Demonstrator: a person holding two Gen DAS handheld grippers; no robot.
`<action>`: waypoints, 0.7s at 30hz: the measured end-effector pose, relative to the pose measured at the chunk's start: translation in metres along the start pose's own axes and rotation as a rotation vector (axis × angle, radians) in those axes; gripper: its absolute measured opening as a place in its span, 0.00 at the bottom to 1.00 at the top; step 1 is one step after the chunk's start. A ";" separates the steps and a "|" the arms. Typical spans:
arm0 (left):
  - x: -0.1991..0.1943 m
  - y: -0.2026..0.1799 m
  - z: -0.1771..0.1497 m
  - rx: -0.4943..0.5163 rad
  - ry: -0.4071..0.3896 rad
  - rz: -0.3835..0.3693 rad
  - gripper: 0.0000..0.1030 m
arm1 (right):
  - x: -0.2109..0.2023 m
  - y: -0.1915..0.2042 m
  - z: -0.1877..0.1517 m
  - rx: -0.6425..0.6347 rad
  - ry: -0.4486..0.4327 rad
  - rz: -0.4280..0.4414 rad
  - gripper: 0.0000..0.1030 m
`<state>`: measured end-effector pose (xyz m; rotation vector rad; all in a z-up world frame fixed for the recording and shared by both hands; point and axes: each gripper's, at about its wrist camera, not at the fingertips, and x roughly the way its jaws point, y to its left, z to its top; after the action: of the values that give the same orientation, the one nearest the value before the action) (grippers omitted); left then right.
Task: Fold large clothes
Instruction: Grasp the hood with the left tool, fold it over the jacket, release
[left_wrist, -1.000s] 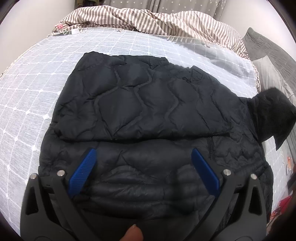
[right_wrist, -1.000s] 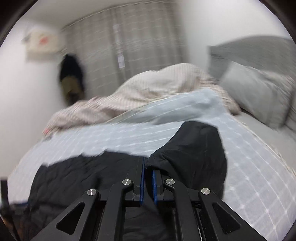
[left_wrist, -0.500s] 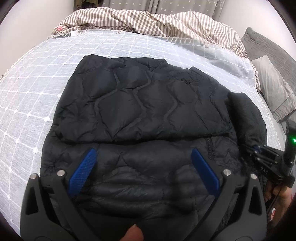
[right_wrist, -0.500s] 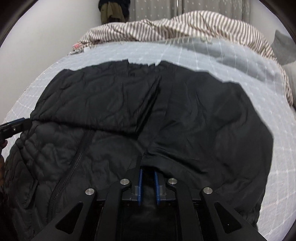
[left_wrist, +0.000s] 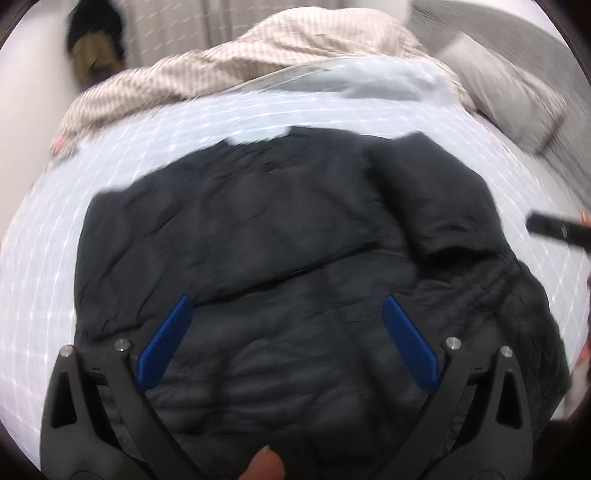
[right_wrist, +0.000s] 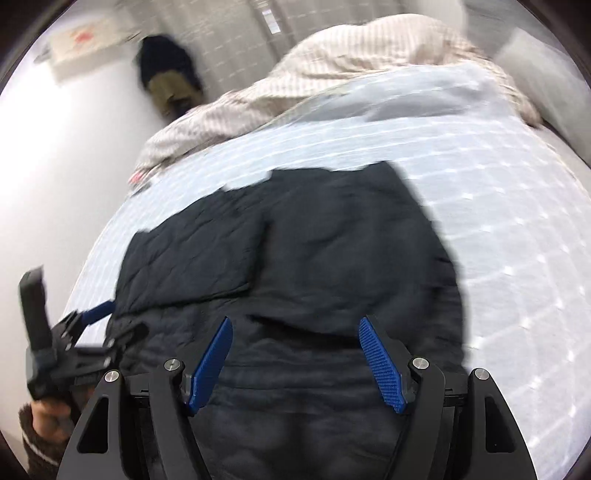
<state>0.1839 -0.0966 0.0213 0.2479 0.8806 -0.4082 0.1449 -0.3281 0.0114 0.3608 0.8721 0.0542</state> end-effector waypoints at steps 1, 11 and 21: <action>0.000 -0.014 0.003 0.043 -0.005 0.001 0.99 | -0.004 -0.015 0.000 0.036 -0.009 -0.025 0.70; 0.014 -0.119 0.022 0.327 -0.041 -0.066 0.99 | -0.025 -0.116 -0.004 0.266 0.012 -0.124 0.70; 0.061 -0.194 0.034 0.525 -0.026 -0.148 0.99 | -0.031 -0.158 -0.011 0.432 0.010 -0.065 0.70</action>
<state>0.1562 -0.2978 -0.0145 0.6605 0.7562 -0.7788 0.1007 -0.4788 -0.0249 0.7356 0.9023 -0.1966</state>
